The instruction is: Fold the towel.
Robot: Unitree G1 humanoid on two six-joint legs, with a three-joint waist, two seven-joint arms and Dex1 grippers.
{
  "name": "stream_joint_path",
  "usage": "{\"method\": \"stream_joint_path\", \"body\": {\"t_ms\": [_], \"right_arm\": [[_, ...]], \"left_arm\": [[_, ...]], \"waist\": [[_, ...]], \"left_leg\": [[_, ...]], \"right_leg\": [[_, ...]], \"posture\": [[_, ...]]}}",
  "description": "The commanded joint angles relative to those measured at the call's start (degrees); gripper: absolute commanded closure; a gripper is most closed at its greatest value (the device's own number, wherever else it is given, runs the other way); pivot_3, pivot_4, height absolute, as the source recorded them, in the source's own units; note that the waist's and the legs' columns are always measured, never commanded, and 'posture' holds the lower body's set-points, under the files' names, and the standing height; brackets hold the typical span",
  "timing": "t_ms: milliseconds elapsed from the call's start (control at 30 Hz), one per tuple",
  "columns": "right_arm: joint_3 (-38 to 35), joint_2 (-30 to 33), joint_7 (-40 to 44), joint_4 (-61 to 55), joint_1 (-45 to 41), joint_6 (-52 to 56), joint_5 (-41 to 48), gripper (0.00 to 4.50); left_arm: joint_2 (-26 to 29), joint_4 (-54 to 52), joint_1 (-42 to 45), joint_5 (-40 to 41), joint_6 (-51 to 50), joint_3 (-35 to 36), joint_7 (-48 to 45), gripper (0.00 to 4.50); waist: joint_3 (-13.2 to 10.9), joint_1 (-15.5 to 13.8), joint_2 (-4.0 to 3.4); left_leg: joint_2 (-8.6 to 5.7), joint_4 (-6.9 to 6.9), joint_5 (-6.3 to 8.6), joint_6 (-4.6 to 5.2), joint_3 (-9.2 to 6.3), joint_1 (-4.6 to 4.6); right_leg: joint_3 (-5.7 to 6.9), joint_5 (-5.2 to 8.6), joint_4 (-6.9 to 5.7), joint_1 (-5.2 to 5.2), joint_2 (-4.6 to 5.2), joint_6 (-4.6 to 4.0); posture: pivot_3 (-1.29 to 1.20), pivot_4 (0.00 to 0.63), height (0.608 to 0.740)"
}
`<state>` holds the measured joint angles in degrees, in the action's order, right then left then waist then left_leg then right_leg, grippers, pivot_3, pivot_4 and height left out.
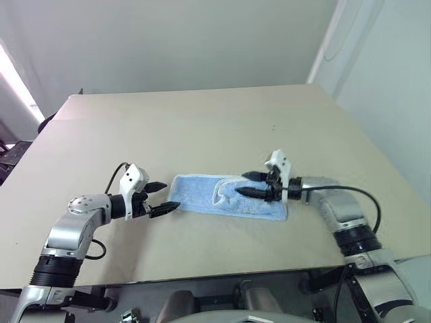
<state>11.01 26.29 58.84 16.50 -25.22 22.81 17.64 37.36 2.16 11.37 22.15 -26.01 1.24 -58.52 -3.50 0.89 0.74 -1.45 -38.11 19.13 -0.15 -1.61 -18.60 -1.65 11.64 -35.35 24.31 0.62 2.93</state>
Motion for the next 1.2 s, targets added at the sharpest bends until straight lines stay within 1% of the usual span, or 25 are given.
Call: {"method": "stream_joint_path", "body": {"t_ms": [33, 167, 233, 267, 333, 400, 467, 567, 667, 833, 933, 1000, 1133, 1200], "right_arm": [[0.9, -1.9, -0.6, 3.8, -1.0, -4.6, -2.9, 1.29], [2.0, -4.0, -2.5, 10.1, -2.1, -7.2, -6.5, 1.29], [2.2, -4.6, -2.9, 11.9, -2.4, -8.3, -7.8, 0.90], [1.8, -4.6, -2.2, 11.0, -2.3, -8.0, -7.2, 0.68], [0.9, -4.6, -0.9, 9.0, -2.1, -6.7, -5.8, 0.05], [-0.3, -4.4, -0.1, 6.2, -2.1, -4.7, -4.1, 0.05], [-1.7, -3.8, 0.1, 1.4, -2.1, 0.1, -1.4, 0.05], [-3.8, -4.5, -1.7, -3.4, -2.2, 4.7, 1.2, 0.05], [-6.6, -5.8, -4.9, -6.9, -3.7, 11.0, 4.5, 0.05], [-8.4, -7.0, -8.4, -8.7, -4.6, 16.4, 6.8, 0.05], [-9.6, -7.2, -9.7, -9.4, -5.0, 19.1, 8.4, 0.05], [-10.4, -7.2, -10.6, -9.7, -5.3, 20.2, 9.2, 0.05], [-10.4, -6.7, -12.2, -9.8, -5.4, 20.7, 8.6, 0.05], [-10.4, -6.6, -13.0, -9.9, -5.2, 20.4, 8.3, 0.00]], "left_arm": [[1.1, -1.3, 0.7, 1.2, -0.1, 2.2, 0.0, 0.00], [1.7, -1.6, 0.5, 1.4, -0.4, 2.5, 0.2, 0.00], [2.0, -1.8, 0.3, 1.8, -1.0, 2.7, 0.2, 0.00], [2.2, -1.8, 0.2, 2.1, -1.5, 2.8, 0.1, 0.00], [2.4, -1.7, 0.2, 2.9, -3.2, 3.3, 0.2, 0.00], [2.7, -1.2, 0.8, 4.9, -6.8, 4.4, 0.2, 0.00], [2.6, 1.4, 2.4, 7.3, -11.2, 6.1, 0.5, 0.00], [2.3, 3.7, 3.5, 9.0, -14.7, 7.3, 0.6, 0.00], [1.1, 6.0, 5.9, 9.8, -20.6, 6.5, 2.7, 0.00], [-1.8, 6.3, 8.2, 11.0, -27.8, 3.9, 4.6, 0.00], [-3.4, 8.4, 9.6, 9.9, -29.9, 1.5, 5.4, 0.00], [-4.6, 12.0, 11.8, 8.2, -31.7, -0.5, 7.1, 0.00], [-5.8, 13.9, 13.4, 6.7, -30.6, -3.5, 5.8, 0.00], [-6.6, 13.9, 14.1, 7.3, -30.9, -3.7, 4.7, 0.39]], "waist": [[0.0, 0.0, 0.00], [0.1, 0.3, 0.06], [0.1, 0.3, 0.09], [0.1, 0.3, 0.11], [0.1, 0.3, 0.12], [0.1, 0.3, 0.12], [0.1, 0.3, 0.11], [0.1, 0.3, 0.10], [0.1, 0.2, 0.10], [0.1, 0.2, 0.11], [0.1, 0.2, 0.10], [0.1, -0.1, 0.09], [0.3, -0.2, -0.25], [0.3, -0.2, -0.26]], "left_leg": [[-0.01, -0.01, 0.00, 0.00, 0.01, 0.00], [-0.01, -0.02, 0.00, -0.01, 0.02, 0.08], [0.01, -0.02, 0.00, -0.01, 0.02, 0.20], [0.01, -0.02, -0.01, -0.02, 0.01, 0.24], [0.04, -0.07, -0.03, -0.05, -0.02, 0.31], [0.05, -0.15, -0.07, -0.11, -0.02, 0.31], [0.05, -0.16, -0.09, -0.13, -0.02, 0.31], [0.05, -0.16, -0.09, -0.13, -0.07, 0.25], [0.05, -0.12, -0.09, -0.13, -0.09, 0.17], [0.03, -0.11, -0.08, -0.14, -0.08, 0.11], [0.02, -0.11, -0.08, -0.14, -0.08, 0.10], [0.01, -0.11, -0.09, -0.14, -0.09, 0.11], [-0.08, -0.14, -0.13, -0.20, -0.12, 0.29], [-0.08, -0.16, -0.14, -0.21, -0.12, 0.37]], "right_leg": [[-0.01, 0.00, 0.00, 0.00, 0.01, -0.01], [-0.03, -0.03, -0.01, -0.06, 0.01, -0.04], [-0.03, -0.04, -0.03, -0.17, -0.01, -0.07], [-0.03, -0.05, -0.04, -0.21, -0.03, -0.10], [-0.02, 0.01, -0.04, -0.30, -0.07, -0.04], [-0.02, 0.01, -0.13, -0.31, -0.07, -0.09], [-0.02, 0.01, -0.19, -0.31, -0.08, -0.09], [0.02, -0.02, -0.25, -0.19, -0.10, -0.05], [0.04, -0.03, -0.25, -0.09, -0.08, -0.04], [0.03, -0.09, -0.20, -0.07, -0.03, -0.14], [0.03, -0.14, -0.19, -0.06, -0.03, -0.20], [0.03, -0.13, -0.20, -0.07, -0.04, -0.19], [0.06, 0.00, -0.20, -0.33, -0.04, -0.04], [0.08, 0.05, -0.17, -0.54, -0.04, -0.10]], "posture": [[0.00, 0.000, 0.740], [0.00, 0.000, 0.740], [0.00, 0.000, 0.740], [0.00, 0.000, 0.740], [0.00, 0.000, 0.740], [0.00, 0.000, 0.740], [0.00, 0.000, 0.740], [0.00, 0.000, 0.740], [0.00, 0.000, 0.740], [0.00, 0.000, 0.740], [0.00, 0.000, 0.740], [0.00, 0.000, 0.740], [0.00, 0.000, 0.740], [0.00, 0.000, 0.740]]}}
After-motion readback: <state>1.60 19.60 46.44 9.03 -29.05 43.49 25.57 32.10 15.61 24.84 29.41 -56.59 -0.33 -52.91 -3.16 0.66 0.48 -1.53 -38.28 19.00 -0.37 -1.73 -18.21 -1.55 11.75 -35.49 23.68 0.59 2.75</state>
